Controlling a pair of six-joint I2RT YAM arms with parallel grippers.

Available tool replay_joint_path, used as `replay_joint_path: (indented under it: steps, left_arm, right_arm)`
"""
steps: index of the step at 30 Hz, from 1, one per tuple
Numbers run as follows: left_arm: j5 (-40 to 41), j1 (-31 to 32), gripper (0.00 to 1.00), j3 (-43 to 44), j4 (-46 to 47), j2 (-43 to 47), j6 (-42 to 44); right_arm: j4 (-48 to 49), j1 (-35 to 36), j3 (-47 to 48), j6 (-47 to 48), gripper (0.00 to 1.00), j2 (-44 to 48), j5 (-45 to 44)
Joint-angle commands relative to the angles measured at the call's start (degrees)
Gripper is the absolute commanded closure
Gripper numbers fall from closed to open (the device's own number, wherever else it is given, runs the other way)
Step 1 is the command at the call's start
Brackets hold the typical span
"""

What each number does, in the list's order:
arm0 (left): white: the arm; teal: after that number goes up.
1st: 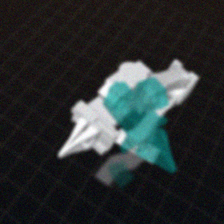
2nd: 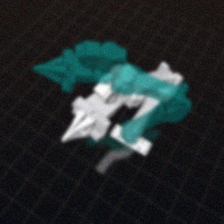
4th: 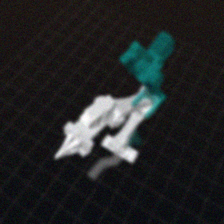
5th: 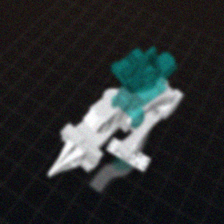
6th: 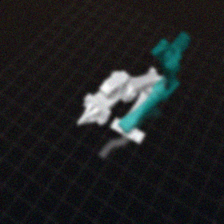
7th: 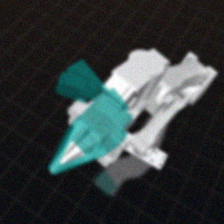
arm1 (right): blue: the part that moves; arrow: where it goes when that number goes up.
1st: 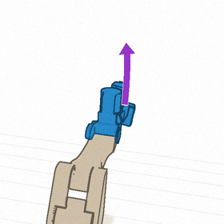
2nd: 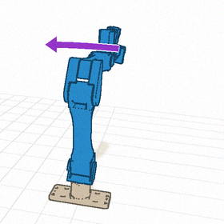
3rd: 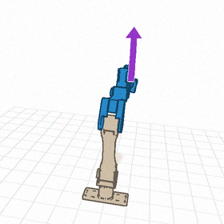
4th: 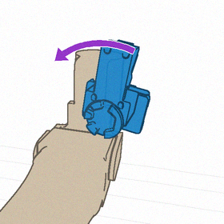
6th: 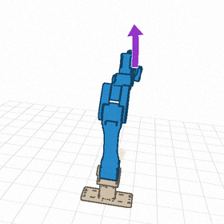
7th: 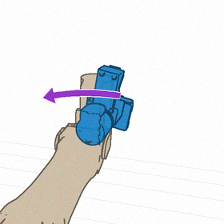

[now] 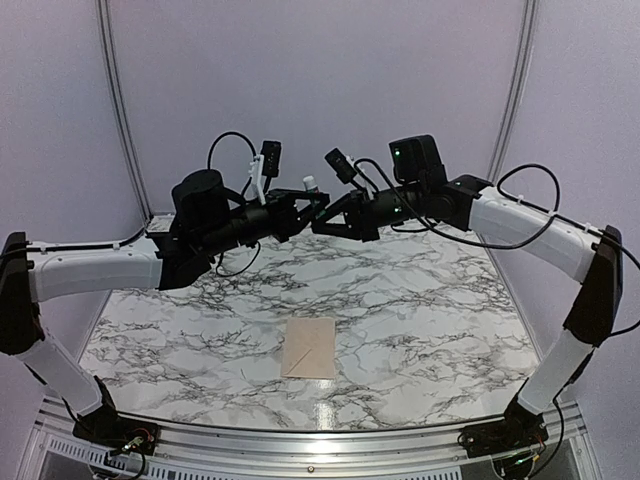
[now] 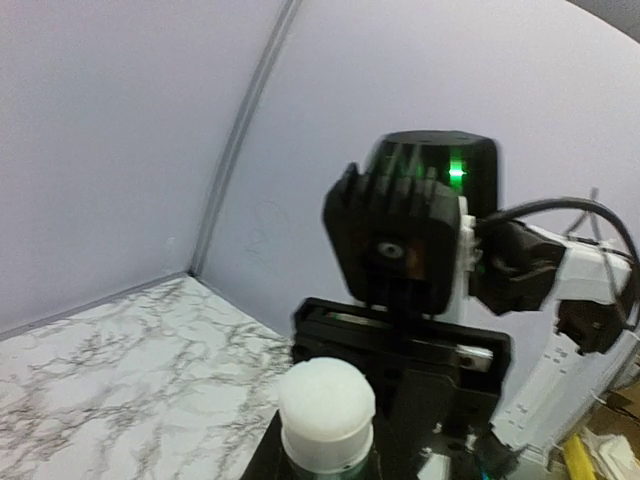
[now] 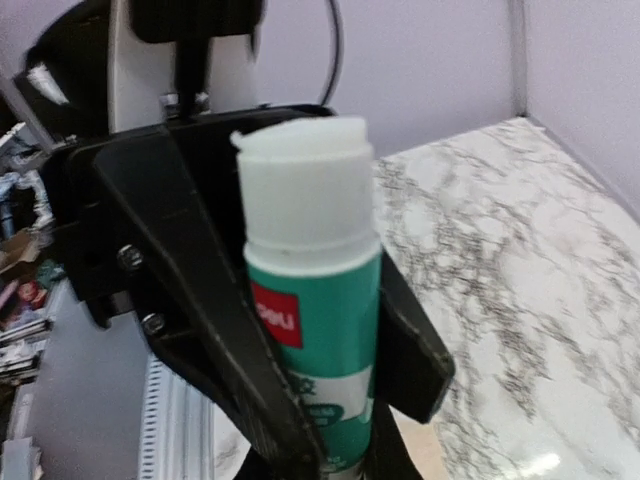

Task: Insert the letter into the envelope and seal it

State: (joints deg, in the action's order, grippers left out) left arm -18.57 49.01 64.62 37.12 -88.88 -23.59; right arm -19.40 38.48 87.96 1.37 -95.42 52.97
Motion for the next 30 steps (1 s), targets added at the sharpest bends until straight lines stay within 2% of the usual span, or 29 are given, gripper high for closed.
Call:
replay_joint_path:
  steps: [1, 3, 6, 8, 12, 15, 17, 20, 24, 30]
  left_arm:
    - [24.7, 4.4, 1.0, 1.2, 2.1, -2.1, 1.6]
    - [32.8, 5.5, 1.0, 3.0, 2.2, -5.2, -0.6]
    - [36.0, 5.5, 1.0, 5.6, 2.2, -8.7, -3.8]
    - [34.3, 5.5, 1.0, 6.6, 2.3, -9.3, -3.2]
    - [24.3, 4.4, 1.0, 6.3, 2.3, -7.0, 2.7]
    - [7.6, 1.9, 1.0, 5.5, 2.1, -4.7, 4.1]
    - [-2.9, 0.3, 1.0, 5.9, 2.1, -4.3, 3.0]
    - [-11.3, -0.3, 1.0, 6.8, 2.2, -4.2, 1.8]
    - [-16.1, -0.2, 1.0, 8.5, 2.7, -4.9, 0.4]
    - [-17.0, -0.2, 1.0, 9.6, 4.1, -6.5, -1.1]
  right_arm:
    - [-5.0, 1.0, 4.4, -1.7, 1.0, 1.6, -38.2]
    - [-5.8, 1.9, 5.6, -3.3, 1.0, 0.3, -42.7]
    - [-4.6, 3.7, 5.0, -4.7, 0.98, 0.7, -44.3]
    - [-4.4, 3.1, 4.4, -4.4, 0.85, 1.8, -38.4]
    - [-7.1, -3.5, 4.0, 2.7, 0.64, 5.2, -16.5]
    - [-12.2, -10.3, 3.1, 13.0, 0.52, 6.8, -2.3]
    - [-17.6, -11.9, 3.5, 20.0, 0.52, 6.1, 4.4]
    - [-23.7, -11.9, 4.4, 25.8, 0.54, 3.6, 10.9]
    - [-22.8, -11.5, 3.2, 25.7, 0.55, 1.5, 19.0]
    - [-15.4, -7.9, 2.4, 20.6, 0.53, 2.5, 19.4]
